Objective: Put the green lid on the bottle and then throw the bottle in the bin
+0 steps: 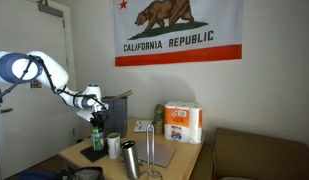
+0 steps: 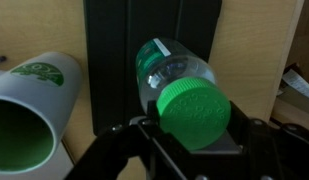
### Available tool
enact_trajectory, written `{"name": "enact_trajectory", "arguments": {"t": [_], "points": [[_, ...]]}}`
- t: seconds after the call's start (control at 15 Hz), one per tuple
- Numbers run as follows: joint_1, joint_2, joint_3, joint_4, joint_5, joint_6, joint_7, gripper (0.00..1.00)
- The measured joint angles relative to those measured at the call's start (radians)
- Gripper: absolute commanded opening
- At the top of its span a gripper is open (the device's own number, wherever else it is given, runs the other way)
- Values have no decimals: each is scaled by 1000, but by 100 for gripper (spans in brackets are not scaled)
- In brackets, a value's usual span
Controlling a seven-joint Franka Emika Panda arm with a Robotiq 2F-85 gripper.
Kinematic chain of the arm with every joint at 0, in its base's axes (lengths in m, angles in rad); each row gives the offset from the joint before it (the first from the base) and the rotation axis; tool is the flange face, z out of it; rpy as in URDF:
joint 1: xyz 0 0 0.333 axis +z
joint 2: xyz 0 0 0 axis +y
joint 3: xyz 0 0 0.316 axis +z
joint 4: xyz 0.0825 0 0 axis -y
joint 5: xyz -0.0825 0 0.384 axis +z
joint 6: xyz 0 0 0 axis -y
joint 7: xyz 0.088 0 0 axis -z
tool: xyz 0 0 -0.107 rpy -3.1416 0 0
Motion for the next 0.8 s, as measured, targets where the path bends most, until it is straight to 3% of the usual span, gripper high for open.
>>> {"name": "enact_trajectory", "arguments": {"t": [0.13,0.2,0.8], "points": [[0,0,0,0,0,-3,1,99],[0,3,-1,-3,0,-14,1,100],[1,36,-8,-21,-10,-64,1,100]]}}
